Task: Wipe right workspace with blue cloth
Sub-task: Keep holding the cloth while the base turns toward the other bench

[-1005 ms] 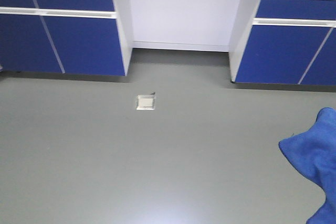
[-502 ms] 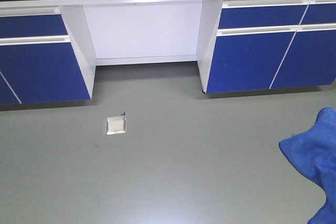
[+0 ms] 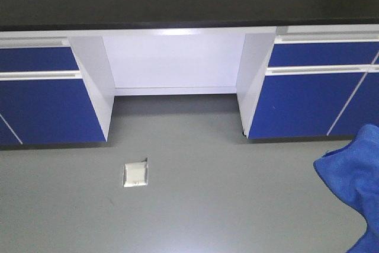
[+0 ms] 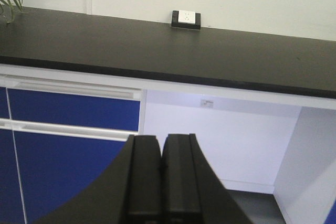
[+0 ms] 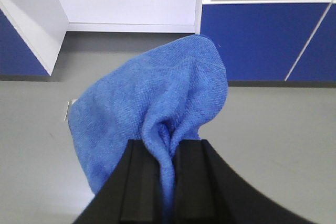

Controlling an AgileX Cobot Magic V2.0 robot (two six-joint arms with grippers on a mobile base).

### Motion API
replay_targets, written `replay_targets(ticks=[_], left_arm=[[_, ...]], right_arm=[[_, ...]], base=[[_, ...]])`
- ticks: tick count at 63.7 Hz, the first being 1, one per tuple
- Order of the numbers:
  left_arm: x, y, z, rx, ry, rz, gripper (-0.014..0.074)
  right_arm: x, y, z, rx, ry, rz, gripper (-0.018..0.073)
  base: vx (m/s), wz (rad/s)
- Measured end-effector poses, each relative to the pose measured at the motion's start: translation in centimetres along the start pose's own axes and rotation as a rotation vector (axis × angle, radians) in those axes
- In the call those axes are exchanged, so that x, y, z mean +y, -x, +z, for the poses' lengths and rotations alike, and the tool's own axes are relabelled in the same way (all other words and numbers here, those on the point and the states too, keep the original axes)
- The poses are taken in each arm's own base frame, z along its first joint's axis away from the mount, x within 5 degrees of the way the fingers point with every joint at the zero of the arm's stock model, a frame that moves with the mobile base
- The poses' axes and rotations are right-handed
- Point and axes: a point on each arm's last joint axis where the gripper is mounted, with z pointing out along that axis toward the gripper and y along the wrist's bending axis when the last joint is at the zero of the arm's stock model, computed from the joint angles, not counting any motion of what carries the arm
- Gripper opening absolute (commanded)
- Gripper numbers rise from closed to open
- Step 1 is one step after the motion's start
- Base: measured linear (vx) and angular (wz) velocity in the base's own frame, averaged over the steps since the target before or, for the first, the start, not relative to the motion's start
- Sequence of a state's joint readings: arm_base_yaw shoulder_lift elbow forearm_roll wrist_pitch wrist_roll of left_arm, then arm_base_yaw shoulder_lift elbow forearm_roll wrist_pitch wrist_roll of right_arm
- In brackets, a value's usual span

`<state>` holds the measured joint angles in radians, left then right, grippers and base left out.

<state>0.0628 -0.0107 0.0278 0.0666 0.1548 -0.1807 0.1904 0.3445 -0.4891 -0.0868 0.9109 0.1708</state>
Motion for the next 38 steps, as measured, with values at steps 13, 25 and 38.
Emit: replay_targets(ticks=[13, 25, 38], left_arm=[[0.00, 0.00, 0.00, 0.000, 0.000, 0.000, -0.0006], [0.00, 0.00, 0.00, 0.000, 0.000, 0.000, -0.0006], [0.00, 0.00, 0.00, 0.000, 0.000, 0.000, -0.0006]], right_arm=[[-0.01, -0.07, 0.00, 0.008, -0.001, 0.000, 0.0042], [-0.01, -0.08, 0.00, 0.009, -0.002, 0.000, 0.0042], [-0.01, -0.08, 0.00, 0.009, -0.002, 0.000, 0.0042]], base=[[0.42, 0.02], [0.40, 0.01], [0.38, 0.00]])
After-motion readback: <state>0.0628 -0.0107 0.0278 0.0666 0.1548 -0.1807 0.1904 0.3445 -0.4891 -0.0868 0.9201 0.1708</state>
